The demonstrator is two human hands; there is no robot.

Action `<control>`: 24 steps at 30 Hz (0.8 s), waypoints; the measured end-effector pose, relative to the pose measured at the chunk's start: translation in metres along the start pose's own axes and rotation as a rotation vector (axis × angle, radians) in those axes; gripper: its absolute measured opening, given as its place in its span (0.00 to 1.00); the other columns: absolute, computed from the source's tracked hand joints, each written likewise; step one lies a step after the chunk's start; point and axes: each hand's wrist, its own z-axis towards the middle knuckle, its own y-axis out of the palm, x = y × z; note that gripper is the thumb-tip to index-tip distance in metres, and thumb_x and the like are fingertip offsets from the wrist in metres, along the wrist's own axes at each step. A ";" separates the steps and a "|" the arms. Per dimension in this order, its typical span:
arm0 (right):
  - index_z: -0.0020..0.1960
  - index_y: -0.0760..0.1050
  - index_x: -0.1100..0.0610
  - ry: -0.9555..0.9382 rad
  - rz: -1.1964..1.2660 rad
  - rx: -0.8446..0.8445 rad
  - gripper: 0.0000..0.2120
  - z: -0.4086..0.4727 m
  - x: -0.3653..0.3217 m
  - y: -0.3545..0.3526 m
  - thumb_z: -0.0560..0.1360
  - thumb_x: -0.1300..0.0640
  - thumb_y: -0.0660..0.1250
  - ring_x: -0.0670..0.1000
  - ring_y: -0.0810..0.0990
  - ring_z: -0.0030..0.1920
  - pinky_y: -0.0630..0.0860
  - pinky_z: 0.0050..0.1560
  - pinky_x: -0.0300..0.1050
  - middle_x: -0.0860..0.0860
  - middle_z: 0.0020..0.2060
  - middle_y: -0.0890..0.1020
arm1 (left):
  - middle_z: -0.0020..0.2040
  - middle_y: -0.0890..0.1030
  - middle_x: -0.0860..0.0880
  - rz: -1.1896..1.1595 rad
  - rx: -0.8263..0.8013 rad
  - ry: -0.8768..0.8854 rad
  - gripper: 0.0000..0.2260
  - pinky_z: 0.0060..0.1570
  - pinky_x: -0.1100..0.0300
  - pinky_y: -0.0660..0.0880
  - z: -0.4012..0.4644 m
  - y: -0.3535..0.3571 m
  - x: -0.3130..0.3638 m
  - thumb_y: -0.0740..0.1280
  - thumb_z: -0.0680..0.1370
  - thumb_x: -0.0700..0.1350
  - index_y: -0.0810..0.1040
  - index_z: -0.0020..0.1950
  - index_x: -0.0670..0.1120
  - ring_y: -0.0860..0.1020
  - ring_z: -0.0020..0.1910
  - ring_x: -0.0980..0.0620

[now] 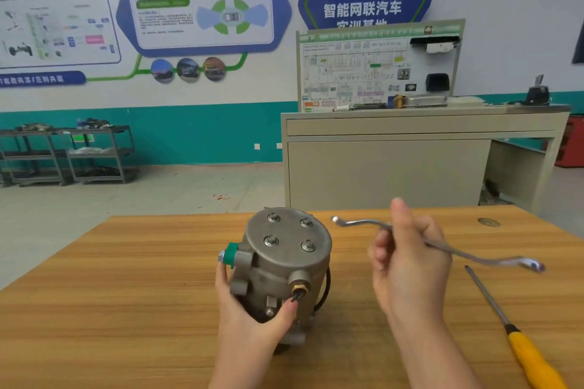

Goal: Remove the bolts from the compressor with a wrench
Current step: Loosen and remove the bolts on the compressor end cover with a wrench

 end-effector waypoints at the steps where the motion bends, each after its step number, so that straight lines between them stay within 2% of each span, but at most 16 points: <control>1: 0.30 0.71 0.49 -0.072 -0.138 0.023 0.16 -0.009 0.003 0.001 0.70 0.44 0.72 0.48 0.73 0.22 0.66 0.20 0.36 0.52 0.24 0.76 | 0.67 0.69 0.61 -0.007 0.003 -0.002 0.55 0.66 0.58 0.67 -0.001 0.003 0.001 0.80 0.53 0.50 0.48 0.68 0.70 0.70 0.64 0.66; 3: 0.30 0.71 0.47 -0.204 -0.341 0.066 0.17 -0.027 0.015 0.007 0.72 0.42 0.72 0.49 0.75 0.22 0.69 0.22 0.37 0.54 0.25 0.79 | 0.69 0.69 0.56 -0.017 0.028 0.002 0.56 0.70 0.50 0.66 -0.004 0.008 0.003 0.79 0.49 0.55 0.51 0.70 0.66 0.71 0.67 0.57; 5: 0.30 0.70 0.47 -0.317 -0.431 0.096 0.16 -0.039 0.028 0.012 0.72 0.42 0.69 0.47 0.77 0.23 0.71 0.24 0.36 0.51 0.25 0.80 | 0.69 0.69 0.52 0.003 0.074 0.008 0.55 0.71 0.46 0.66 -0.008 0.015 0.004 0.79 0.49 0.56 0.56 0.72 0.60 0.69 0.69 0.52; 8: 0.31 0.67 0.45 -0.492 -0.529 0.121 0.17 -0.043 0.038 0.019 0.75 0.43 0.66 0.42 0.78 0.25 0.71 0.29 0.30 0.46 0.26 0.79 | 0.68 0.66 0.52 0.034 0.193 0.011 0.47 0.71 0.51 0.62 -0.011 0.021 0.004 0.82 0.62 0.46 0.59 0.74 0.50 0.65 0.70 0.51; 10: 0.34 0.66 0.42 -0.607 -0.600 0.133 0.15 -0.043 0.040 0.024 0.77 0.44 0.65 0.41 0.76 0.24 0.70 0.28 0.31 0.45 0.25 0.77 | 0.66 0.66 0.50 0.081 0.269 0.005 0.42 0.72 0.49 0.61 -0.012 0.023 0.007 0.80 0.65 0.44 0.62 0.74 0.48 0.63 0.71 0.49; 12: 0.36 0.66 0.42 -0.672 -0.649 0.146 0.14 -0.041 0.042 0.026 0.79 0.45 0.63 0.45 0.75 0.23 0.70 0.24 0.36 0.43 0.23 0.74 | 0.68 0.66 0.48 0.167 0.290 0.012 0.45 0.72 0.47 0.58 -0.015 0.026 0.013 0.81 0.62 0.54 0.64 0.74 0.50 0.61 0.70 0.48; 14: 0.33 0.64 0.44 -0.654 -0.676 0.192 0.16 -0.036 0.044 0.027 0.78 0.46 0.64 0.47 0.72 0.22 0.68 0.23 0.39 0.46 0.22 0.73 | 0.69 0.65 0.46 0.242 0.300 0.003 0.52 0.70 0.46 0.58 -0.019 0.028 0.020 0.71 0.52 0.67 0.64 0.74 0.53 0.60 0.70 0.48; 16: 0.30 0.64 0.50 -0.567 -0.651 0.229 0.19 -0.032 0.047 0.029 0.77 0.46 0.64 0.49 0.71 0.23 0.68 0.24 0.42 0.48 0.21 0.73 | 0.70 0.65 0.44 0.317 0.287 0.032 0.55 0.70 0.45 0.58 -0.019 0.028 0.023 0.64 0.50 0.70 0.63 0.75 0.52 0.61 0.71 0.46; 19: 0.30 0.66 0.52 -0.519 -0.603 0.216 0.19 -0.027 0.048 0.031 0.76 0.46 0.63 0.50 0.72 0.23 0.70 0.25 0.46 0.49 0.22 0.74 | 0.74 0.63 0.47 0.374 0.191 0.124 0.54 0.73 0.41 0.56 -0.019 0.030 0.022 0.66 0.55 0.67 0.57 0.78 0.49 0.61 0.74 0.46; 21: 0.30 0.65 0.48 -0.538 -0.581 0.206 0.18 -0.022 0.043 0.032 0.76 0.46 0.63 0.48 0.72 0.24 0.69 0.26 0.41 0.49 0.22 0.73 | 0.74 0.65 0.46 0.377 0.195 0.146 0.54 0.73 0.42 0.55 -0.019 0.031 0.022 0.64 0.55 0.66 0.57 0.78 0.47 0.62 0.74 0.45; 24: 0.29 0.64 0.47 -0.484 -0.532 0.221 0.18 -0.016 0.042 0.033 0.75 0.44 0.63 0.47 0.72 0.24 0.68 0.28 0.37 0.51 0.23 0.75 | 0.71 0.69 0.44 0.348 0.226 0.165 0.53 0.71 0.40 0.60 -0.019 0.030 0.024 0.64 0.54 0.64 0.60 0.77 0.44 0.66 0.71 0.42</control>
